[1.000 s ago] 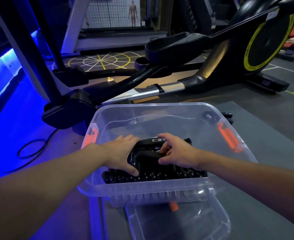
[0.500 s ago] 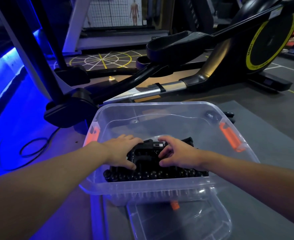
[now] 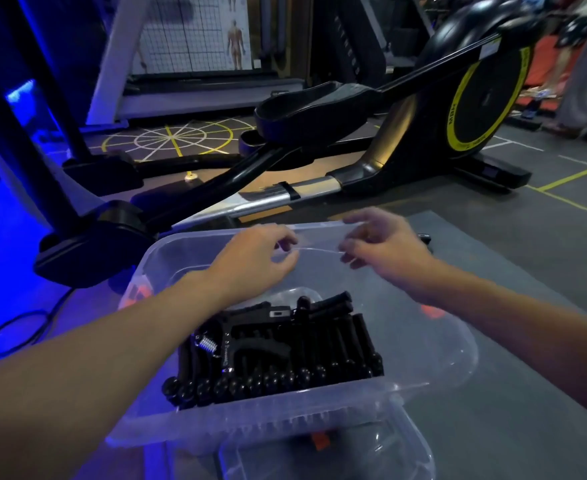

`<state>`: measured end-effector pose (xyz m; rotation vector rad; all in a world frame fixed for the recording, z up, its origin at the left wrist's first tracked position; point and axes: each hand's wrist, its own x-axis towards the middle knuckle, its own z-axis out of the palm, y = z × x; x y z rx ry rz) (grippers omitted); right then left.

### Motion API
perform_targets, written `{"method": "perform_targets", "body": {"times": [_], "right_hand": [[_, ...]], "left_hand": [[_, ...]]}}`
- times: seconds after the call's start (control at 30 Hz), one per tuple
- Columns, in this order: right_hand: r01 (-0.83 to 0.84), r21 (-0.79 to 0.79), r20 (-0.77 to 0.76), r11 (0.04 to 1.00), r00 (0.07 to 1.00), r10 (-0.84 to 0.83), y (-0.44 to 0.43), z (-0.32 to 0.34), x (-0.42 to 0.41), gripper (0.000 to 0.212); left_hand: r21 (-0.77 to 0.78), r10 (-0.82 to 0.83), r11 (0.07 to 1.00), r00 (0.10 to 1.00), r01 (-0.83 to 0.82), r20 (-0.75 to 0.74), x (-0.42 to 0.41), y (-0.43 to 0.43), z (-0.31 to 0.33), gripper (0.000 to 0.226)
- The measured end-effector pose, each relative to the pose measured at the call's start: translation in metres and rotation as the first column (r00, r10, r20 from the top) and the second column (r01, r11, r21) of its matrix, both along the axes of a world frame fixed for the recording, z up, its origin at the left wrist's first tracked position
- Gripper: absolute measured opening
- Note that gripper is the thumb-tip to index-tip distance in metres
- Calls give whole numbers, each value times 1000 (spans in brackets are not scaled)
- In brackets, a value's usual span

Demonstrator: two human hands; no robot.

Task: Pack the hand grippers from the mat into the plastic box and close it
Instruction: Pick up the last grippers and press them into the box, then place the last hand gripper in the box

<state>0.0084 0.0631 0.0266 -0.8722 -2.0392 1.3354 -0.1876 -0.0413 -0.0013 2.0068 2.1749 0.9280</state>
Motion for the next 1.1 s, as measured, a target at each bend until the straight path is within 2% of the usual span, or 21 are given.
{"method": "perform_targets", "body": {"times": [0.07, 0.17, 0.3, 0.43, 0.67, 0.83, 0.97, 1.1], "right_hand": [[124, -7, -120, 992, 985, -124, 24, 12, 14, 24], [251, -23, -147, 968, 957, -251, 64, 6, 37, 22], [396, 55, 58, 917, 915, -399, 117, -44, 67, 16], [478, 52, 224, 877, 850, -477, 161, -104, 85, 21], [496, -52, 276, 867, 841, -465, 221, -173, 83, 44], [493, -74, 309, 867, 838, -450, 259, -196, 85, 64], [486, -45, 292, 873, 842, -454, 282, -217, 82, 70], [472, 12, 322, 881, 833, -450, 311, -232, 80, 94]], "left_hand": [[18, 15, 1000, 997, -13, -80, 17, 21, 7, 26], [-76, 1, 997, 987, -13, -160, 43, 50, 10, 43], [-282, -18, 959, 977, -43, -212, 68, 80, 3, 67], [-354, -12, 933, 976, -67, -216, 75, 97, -7, 82], [-259, 11, 961, 947, -98, -321, 70, 107, -17, 87], [-224, -21, 973, 953, -49, -302, 65, 111, -10, 88], [-171, -52, 985, 935, -9, -352, 59, 114, -18, 81], [-110, -42, 994, 922, -1, -386, 56, 116, -26, 77]]}}
